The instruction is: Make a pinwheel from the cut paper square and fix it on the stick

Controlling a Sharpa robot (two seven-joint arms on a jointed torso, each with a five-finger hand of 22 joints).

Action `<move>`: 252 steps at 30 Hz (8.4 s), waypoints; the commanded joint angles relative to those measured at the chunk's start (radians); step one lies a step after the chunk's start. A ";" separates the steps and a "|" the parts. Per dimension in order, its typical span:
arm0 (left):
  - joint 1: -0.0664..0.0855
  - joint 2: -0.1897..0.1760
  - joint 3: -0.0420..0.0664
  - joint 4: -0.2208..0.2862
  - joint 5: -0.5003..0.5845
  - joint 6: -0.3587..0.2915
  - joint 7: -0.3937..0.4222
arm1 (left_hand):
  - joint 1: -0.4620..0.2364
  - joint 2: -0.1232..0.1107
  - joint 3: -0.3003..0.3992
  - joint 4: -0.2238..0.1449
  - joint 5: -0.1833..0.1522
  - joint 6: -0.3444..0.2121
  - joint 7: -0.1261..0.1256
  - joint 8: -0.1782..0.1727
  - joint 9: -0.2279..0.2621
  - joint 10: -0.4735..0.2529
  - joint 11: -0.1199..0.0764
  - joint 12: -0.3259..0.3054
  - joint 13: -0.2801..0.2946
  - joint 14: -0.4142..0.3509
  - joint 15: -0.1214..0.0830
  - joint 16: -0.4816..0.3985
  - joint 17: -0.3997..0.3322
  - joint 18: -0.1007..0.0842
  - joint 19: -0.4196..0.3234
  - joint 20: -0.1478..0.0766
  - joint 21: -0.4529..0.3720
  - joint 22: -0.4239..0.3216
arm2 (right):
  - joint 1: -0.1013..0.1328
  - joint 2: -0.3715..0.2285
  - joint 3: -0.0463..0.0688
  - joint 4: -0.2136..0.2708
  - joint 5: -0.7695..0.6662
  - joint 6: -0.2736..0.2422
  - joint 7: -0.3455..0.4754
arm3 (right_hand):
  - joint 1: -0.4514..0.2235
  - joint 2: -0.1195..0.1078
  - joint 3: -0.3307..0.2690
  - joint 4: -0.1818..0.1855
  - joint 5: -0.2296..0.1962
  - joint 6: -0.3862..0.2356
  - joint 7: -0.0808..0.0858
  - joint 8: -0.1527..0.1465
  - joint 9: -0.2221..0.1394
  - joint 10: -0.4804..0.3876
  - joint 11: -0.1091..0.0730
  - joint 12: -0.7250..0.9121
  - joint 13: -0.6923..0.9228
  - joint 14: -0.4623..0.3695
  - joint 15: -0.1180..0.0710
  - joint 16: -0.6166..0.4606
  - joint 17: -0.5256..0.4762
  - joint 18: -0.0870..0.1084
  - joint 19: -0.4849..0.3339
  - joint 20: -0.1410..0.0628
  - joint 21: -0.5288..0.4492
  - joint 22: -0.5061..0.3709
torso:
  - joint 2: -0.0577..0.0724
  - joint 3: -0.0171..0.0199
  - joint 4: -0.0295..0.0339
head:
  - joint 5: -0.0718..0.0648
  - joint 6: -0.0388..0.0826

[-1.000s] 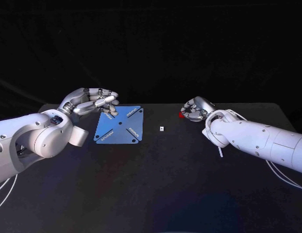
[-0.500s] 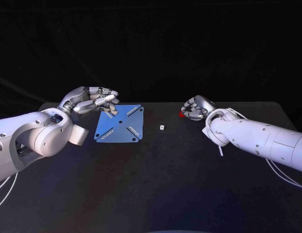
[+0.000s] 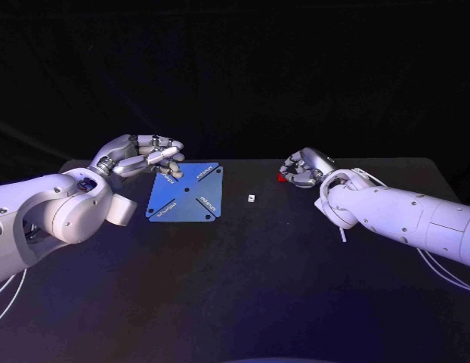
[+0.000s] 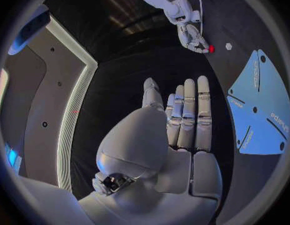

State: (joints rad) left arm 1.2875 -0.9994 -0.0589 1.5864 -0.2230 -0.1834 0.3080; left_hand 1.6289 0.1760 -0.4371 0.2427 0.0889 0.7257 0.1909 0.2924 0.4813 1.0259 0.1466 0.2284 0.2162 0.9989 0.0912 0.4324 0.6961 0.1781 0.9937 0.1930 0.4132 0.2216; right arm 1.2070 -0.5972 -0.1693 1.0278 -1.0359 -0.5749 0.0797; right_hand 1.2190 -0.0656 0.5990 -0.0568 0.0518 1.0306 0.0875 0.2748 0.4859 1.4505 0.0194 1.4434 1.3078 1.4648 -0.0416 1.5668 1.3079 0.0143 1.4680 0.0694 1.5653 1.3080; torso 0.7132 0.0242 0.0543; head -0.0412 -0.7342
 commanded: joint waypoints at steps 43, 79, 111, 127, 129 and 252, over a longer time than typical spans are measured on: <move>-0.001 0.062 -0.008 -0.064 -0.001 0.038 0.000 | -0.002 0.010 -0.019 -0.006 -0.006 -0.008 0.018 0.005 -0.002 0.005 0.000 -0.004 -0.002 0.009 0.000 -0.005 -0.003 0.001 0.007 0.002 -0.010 -0.003 | -0.054 -0.224 -0.027 0.733 -0.749 0.219 -0.625 | -0.031 -0.015 -0.025 0.002 -0.003 0.010 -0.012 0.019 0.024 0.002 -0.015 -0.003 0.108 0.106 -0.017 0.004 0.263 -0.014 0.103 -0.017 0.005 0.263 | -0.064 -0.0317 -0.0241 | 0.015 -0.075; 0.000 0.067 -0.010 -0.059 -0.001 0.049 -0.007 | -0.003 0.010 -0.019 -0.007 -0.007 -0.010 0.019 0.005 -0.002 0.004 0.001 -0.005 -0.002 0.009 0.001 -0.006 -0.004 0.001 0.007 0.002 -0.012 -0.004 | -0.100 -0.062 -0.042 0.626 -0.879 0.317 -0.652 | -0.029 -0.016 -0.020 -0.001 -0.003 0.013 -0.015 0.021 0.027 0.006 -0.018 -0.001 0.112 0.106 -0.020 0.004 0.263 -0.014 0.103 -0.020 0.005 0.263 | -0.062 -0.0309 -0.0235 | 0.029 -0.089; 0.000 0.062 -0.009 -0.056 -0.002 0.058 -0.015 | -0.007 0.011 -0.020 -0.006 -0.009 -0.012 0.020 0.006 -0.003 0.003 0.001 -0.006 -0.003 0.009 0.001 -0.008 -0.005 0.001 0.008 0.003 -0.015 -0.006 | -0.130 -0.015 -0.041 0.555 -0.843 0.229 -0.633 | -0.072 -0.077 -0.018 0.010 -0.003 -0.039 0.011 -0.027 0.008 -0.043 0.001 -0.059 0.054 0.106 -0.007 0.004 0.263 -0.014 0.103 -0.013 0.005 0.263 | -0.062 -0.0307 -0.0244 | 0.031 -0.091; 0.000 0.060 -0.009 -0.058 -0.003 0.059 -0.018 | -0.009 0.011 -0.021 -0.006 -0.013 -0.014 0.020 0.006 -0.003 0.002 0.002 -0.006 -0.003 0.008 0.002 -0.009 -0.006 0.001 0.008 0.003 -0.016 -0.006 | -0.131 -0.021 -0.041 0.568 -0.841 0.122 -0.616 | -0.092 -0.152 -0.044 0.034 -0.003 -0.128 0.047 -0.097 -0.031 -0.084 0.033 -0.099 0.015 0.106 0.023 0.004 0.263 -0.014 0.103 0.015 0.005 0.263 | -0.063 -0.0305 -0.0250 | 0.031 -0.092; 0.000 0.060 -0.009 -0.059 -0.003 0.059 -0.018 | -0.009 0.011 -0.021 -0.006 -0.013 -0.014 0.020 0.006 -0.003 0.002 0.002 -0.006 -0.003 0.008 0.002 -0.009 -0.006 0.001 0.008 0.003 -0.016 -0.006 | -0.132 -0.026 -0.041 0.576 -0.841 0.087 -0.607 | -0.095 -0.158 -0.052 0.040 -0.004 -0.131 0.048 -0.100 -0.033 -0.084 0.034 -0.099 0.015 0.106 0.025 0.004 0.263 -0.014 0.103 0.017 0.005 0.263 | -0.062 -0.0305 -0.0249 | 0.031 -0.092; -0.055 0.060 -0.011 -0.115 -0.148 0.039 0.025 | -0.025 -0.011 -0.021 -0.038 -0.007 0.047 0.014 -0.026 -0.045 0.054 0.002 -0.084 -0.040 0.030 0.008 -0.125 -0.060 0.002 0.003 0.013 -0.101 -0.050 | -0.059 -0.157 -0.005 0.151 -0.203 0.148 -0.543 | 0.022 -0.123 -0.102 0.155 0.005 -0.013 0.007 -0.019 -0.003 -0.055 0.000 -0.063 0.048 0.106 -0.003 0.004 0.263 -0.014 0.103 -0.005 0.005 0.263 | -0.076 -0.0282 -0.0281 | -0.093 -0.019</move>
State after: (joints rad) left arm 1.2315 -0.9398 -0.0710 1.4685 -0.3793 -0.1492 0.3277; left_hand 1.6091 0.1643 -0.4370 0.2096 0.0776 0.7670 0.1999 0.2703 0.4374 1.0707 0.1483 0.1509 0.1775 1.0220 0.1003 0.3123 0.6363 0.1781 0.9901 0.2074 0.3165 0.1730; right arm 1.1524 -0.7568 -0.1710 1.1784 -1.2089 -0.4797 -0.4395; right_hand 1.2335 -0.1858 0.4944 0.1035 0.0500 1.0104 0.0938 0.2513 0.4818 1.3916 0.0213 1.3777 1.3077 1.4666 -0.0362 1.5668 1.3075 0.0143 1.4645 0.0694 1.5665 1.3077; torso 0.6377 -0.0040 0.0258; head -0.1332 -0.7519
